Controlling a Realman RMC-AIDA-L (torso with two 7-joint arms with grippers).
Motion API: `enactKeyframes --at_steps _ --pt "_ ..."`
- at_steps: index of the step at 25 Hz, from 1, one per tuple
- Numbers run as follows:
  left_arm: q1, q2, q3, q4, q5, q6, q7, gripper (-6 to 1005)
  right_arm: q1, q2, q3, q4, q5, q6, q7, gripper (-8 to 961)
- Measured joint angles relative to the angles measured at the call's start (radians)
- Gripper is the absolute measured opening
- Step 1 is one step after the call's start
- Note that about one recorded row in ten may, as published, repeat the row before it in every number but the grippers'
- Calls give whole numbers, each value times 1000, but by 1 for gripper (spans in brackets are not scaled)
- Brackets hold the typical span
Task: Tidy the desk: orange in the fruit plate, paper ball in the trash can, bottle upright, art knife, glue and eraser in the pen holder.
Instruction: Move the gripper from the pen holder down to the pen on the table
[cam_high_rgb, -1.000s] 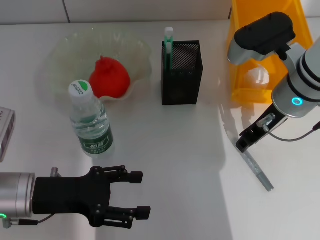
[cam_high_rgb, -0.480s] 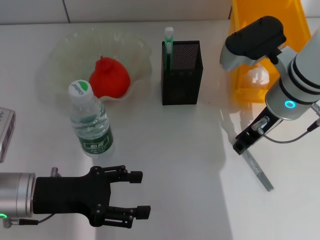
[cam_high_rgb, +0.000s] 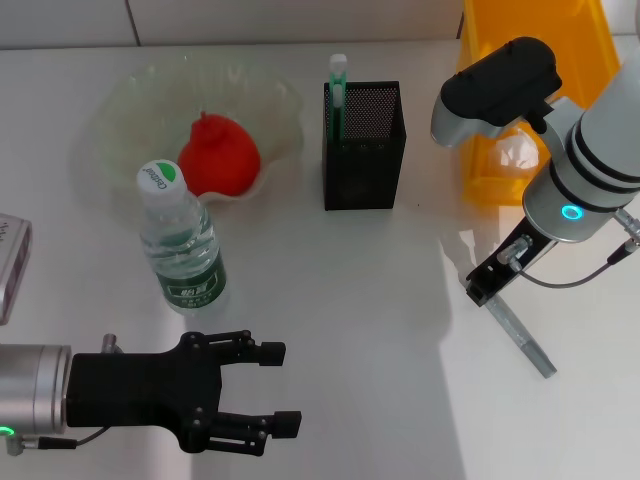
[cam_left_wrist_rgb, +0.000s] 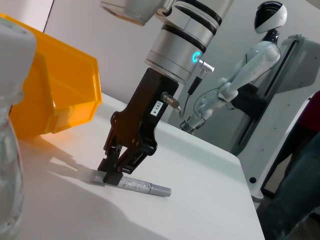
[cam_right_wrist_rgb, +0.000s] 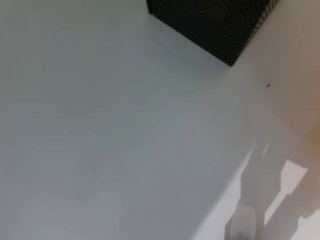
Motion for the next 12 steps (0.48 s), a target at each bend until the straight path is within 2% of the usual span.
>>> enactKeyframes --at_steps 12 --pt "1 0 0 -1 0 -6 9 859 -5 0 -1 2 0 5 0 174"
